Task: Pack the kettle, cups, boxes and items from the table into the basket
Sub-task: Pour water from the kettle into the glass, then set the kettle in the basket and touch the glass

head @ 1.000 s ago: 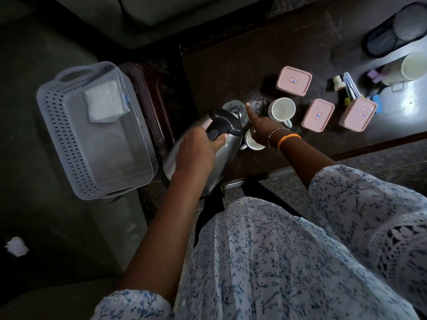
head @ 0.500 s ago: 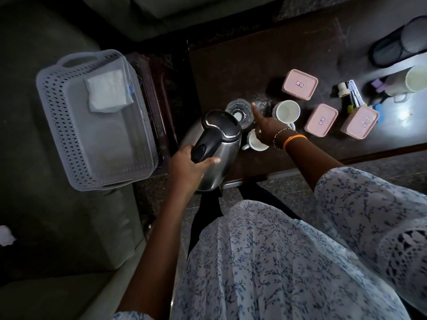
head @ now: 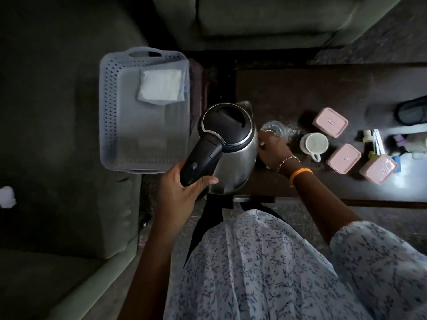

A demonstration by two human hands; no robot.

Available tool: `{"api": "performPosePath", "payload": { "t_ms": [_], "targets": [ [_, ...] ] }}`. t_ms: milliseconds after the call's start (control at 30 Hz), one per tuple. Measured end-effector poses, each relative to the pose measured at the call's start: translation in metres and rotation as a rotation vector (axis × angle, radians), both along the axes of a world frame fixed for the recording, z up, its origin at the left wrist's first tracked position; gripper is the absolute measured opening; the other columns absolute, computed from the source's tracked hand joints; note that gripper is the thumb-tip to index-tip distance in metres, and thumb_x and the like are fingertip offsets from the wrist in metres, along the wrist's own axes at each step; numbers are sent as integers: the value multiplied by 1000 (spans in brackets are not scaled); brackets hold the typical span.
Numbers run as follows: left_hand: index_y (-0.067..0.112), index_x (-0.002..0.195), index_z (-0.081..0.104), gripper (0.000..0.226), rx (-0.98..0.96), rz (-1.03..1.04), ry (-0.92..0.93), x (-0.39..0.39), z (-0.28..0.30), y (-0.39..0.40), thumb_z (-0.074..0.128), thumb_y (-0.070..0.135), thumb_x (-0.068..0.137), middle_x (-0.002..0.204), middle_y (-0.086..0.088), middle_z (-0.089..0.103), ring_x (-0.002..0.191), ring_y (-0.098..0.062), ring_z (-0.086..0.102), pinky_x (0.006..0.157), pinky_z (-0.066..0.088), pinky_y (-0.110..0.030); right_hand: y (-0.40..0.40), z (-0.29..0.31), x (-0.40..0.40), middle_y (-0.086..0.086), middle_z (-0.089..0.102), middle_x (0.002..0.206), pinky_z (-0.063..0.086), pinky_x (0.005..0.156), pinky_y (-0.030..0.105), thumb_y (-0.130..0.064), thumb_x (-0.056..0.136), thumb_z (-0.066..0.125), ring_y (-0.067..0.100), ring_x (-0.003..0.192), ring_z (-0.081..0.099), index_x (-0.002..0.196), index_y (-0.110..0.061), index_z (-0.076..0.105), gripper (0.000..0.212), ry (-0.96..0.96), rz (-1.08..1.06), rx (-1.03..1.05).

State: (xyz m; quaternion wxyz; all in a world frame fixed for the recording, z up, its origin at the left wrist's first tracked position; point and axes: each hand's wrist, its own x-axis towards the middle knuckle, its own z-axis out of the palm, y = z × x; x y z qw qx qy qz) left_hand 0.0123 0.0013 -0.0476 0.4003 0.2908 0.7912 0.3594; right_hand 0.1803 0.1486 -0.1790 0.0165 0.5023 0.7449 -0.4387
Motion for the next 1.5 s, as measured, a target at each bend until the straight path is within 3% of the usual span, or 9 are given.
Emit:
{"api": "performPosePath", "payload": {
  "t_ms": [267,433,567,733,867,1033,1267,1400,1500],
  "targets": [
    [35,83,61,39,168,248,24,-63,36,-37,77,53,51,67,19,68,66,8,63,56,46,-5,-21,25,-88,22,69,104,27,63,16,-5,84,55,35,97,63,102,-3,64,20,77,26,15],
    [0,99,62,57,209,351,132,-111,28,-54,67,42,61,71,13,57,60,19,57,49,38,2,-33,20,-134,17,68,109,47,87,35,-7,85,53,31,103,62,112,-11,62,29,23,21,-73],
    [9,104,61,34,146,375,163,-146,-2,-56,73,13,73,74,17,57,62,22,56,50,38,2,-47,8,-163,23,65,109,46,89,38,-5,85,51,36,103,61,119,-5,51,34,-49,-85,-135],
    [14,98,59,28,117,432,153,-176,-41,-51,74,18,74,74,16,58,62,20,57,51,38,1,-56,-7,-188,25,64,113,46,90,40,-11,86,54,38,106,59,122,-5,46,38,-138,-200,-177],
    [-1,99,61,42,116,483,158,-185,-68,-53,75,25,70,75,2,62,60,5,57,54,38,0,-58,-14,-196,25,64,110,50,88,44,-7,85,51,40,102,61,115,-2,50,31,-176,-229,-143],
    [-10,112,55,56,75,480,151,-187,-88,-59,77,18,70,104,-27,65,95,-35,63,61,40,-1,-57,-18,-202,26,63,112,47,85,42,-4,84,52,41,102,59,111,1,50,27,-219,-234,-122],
    [3,118,50,59,104,454,75,-174,-76,-56,77,23,70,115,-12,59,104,-22,58,85,49,-29,-57,-20,-203,24,64,112,47,89,39,-4,83,55,36,103,60,115,0,51,33,-203,-335,-155],
    [8,100,60,24,286,394,393,-172,-51,-46,68,15,79,101,0,51,94,-22,55,82,46,-24,-54,-10,-217,19,63,98,46,83,36,0,78,53,29,87,59,106,-2,55,28,-50,-550,16],
    [7,89,63,7,428,201,514,-165,-38,-29,58,6,84,93,7,51,88,-15,53,76,44,-22,-49,-6,-237,20,63,97,47,74,27,6,79,52,16,78,54,103,1,60,26,129,-493,-29]
  ]
}}
